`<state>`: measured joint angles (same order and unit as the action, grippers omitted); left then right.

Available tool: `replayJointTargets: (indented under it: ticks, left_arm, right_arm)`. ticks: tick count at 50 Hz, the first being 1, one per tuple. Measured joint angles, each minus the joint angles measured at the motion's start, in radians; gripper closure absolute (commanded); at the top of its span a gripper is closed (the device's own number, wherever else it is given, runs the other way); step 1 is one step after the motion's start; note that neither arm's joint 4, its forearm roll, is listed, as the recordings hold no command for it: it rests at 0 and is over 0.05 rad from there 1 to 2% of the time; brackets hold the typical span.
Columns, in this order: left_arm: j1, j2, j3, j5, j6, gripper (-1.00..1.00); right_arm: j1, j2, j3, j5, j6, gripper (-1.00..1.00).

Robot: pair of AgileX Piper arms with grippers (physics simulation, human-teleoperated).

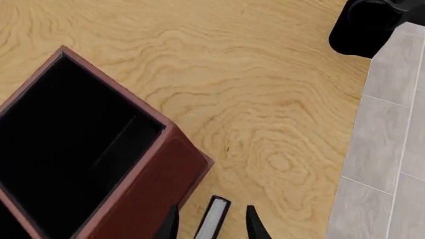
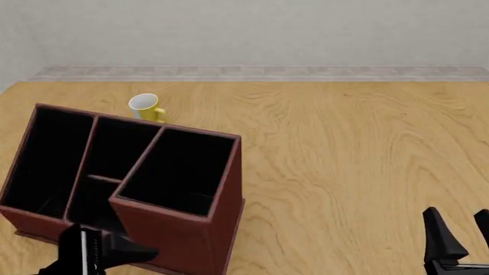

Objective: Pick up the book and place it in the left compartment of the caddy.

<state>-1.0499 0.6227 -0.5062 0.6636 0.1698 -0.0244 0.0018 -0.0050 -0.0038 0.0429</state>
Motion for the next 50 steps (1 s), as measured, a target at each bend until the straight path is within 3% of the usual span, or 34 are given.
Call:
replayJointTargets:
  ticks: [50]
  left_arm:
    - [0.050,0.027,0.169,-0.142,-0.021,-1.00]
  right_arm:
    - [-0.008,0.001,0.000,0.001,-0.003,-1.00]
